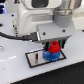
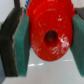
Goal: Insert the blue gear onto the right peg, followed by the red gear
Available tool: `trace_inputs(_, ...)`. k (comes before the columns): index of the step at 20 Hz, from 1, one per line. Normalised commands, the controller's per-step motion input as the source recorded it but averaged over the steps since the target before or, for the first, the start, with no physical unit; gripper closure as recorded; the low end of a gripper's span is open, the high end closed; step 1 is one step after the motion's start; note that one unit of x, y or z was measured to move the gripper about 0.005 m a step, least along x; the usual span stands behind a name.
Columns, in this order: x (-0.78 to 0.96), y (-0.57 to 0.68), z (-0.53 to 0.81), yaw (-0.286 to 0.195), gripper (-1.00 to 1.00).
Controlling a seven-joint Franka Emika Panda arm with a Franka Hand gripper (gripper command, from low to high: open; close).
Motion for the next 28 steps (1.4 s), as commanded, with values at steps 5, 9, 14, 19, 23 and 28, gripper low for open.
trace_inputs(5, 0.07, 0.00, -0.03, 0.000, 1.00)
trace_inputs(9, 0.09, 0.11, 0.38, 0.000, 1.00)
trace_inputs(14, 0.05, -0.05, -0.04, 0.000, 1.00)
trace_inputs(19, 0.06, -0.04, -0.07, 0.000, 1.00)
trace_inputs(23, 0.09, -0.06, -0.10, 0.000, 1.00)
trace_inputs(28, 0.01, 0.01, 0.05, 0.000, 1.00)
